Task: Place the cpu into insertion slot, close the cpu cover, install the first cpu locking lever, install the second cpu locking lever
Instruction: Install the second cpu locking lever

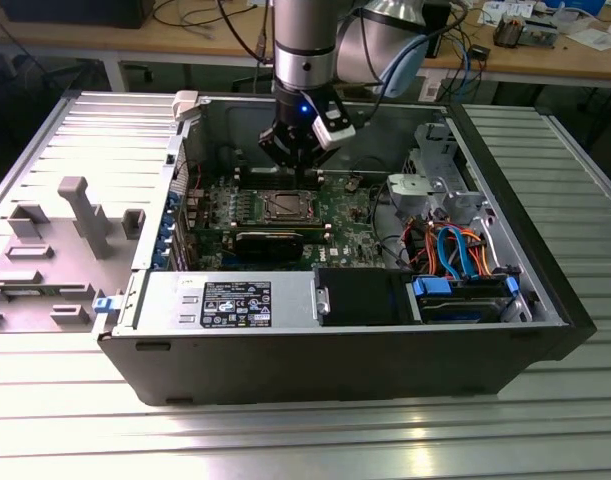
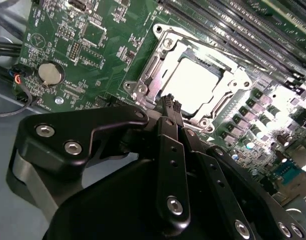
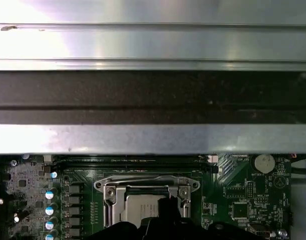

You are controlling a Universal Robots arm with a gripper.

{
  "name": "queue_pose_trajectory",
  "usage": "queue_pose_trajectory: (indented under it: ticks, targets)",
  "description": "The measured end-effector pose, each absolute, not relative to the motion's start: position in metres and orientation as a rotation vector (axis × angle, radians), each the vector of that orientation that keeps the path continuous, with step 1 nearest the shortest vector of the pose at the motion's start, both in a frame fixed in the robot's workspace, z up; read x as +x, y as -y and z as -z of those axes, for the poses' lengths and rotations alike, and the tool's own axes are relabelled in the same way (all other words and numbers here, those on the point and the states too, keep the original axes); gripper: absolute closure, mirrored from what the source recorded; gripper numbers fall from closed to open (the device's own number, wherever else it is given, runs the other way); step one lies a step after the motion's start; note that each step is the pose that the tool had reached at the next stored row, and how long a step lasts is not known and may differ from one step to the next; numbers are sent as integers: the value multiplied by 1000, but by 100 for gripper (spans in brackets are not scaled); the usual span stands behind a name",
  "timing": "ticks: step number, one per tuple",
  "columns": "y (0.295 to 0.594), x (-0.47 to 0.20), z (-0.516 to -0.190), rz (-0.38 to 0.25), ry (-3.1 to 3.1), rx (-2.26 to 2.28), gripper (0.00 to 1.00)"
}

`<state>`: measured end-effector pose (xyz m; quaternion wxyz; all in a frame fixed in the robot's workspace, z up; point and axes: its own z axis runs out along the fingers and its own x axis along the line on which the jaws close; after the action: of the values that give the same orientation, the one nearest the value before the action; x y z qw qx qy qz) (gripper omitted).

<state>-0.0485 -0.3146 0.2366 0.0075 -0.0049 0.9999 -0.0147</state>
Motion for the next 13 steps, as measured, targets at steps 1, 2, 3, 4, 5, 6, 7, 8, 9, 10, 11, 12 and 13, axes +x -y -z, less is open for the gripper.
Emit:
queue_pose_trajectory:
  ticks: [1, 2, 3, 4, 5, 6, 7, 8, 9, 10, 11, 12, 13]
  targets:
    - [316, -48, -237, 46, -3126, -15, 89]
    - [317, -48, -237, 46, -3126, -15, 89]
    - [319, -48, -238, 46, -3126, -16, 89]
    - [320, -48, -241, 46, -3126, -16, 89]
    - [321, -48, -245, 46, -3126, -16, 89]
    - [322, -48, -247, 46, -3126, -16, 89]
    - [326, -48, -249, 46, -3126, -15, 89]
    - [329, -48, -249, 46, -3126, -15, 89]
    - [333, -49, -250, 46, -3126, -16, 89]
    - [337, -49, -250, 46, -3126, -16, 89]
    - [340, -49, -251, 46, -3126, -16, 89]
    - [347, -49, -252, 46, -3126, -15, 89]
    - [350, -49, -252, 46, -3126, -15, 89]
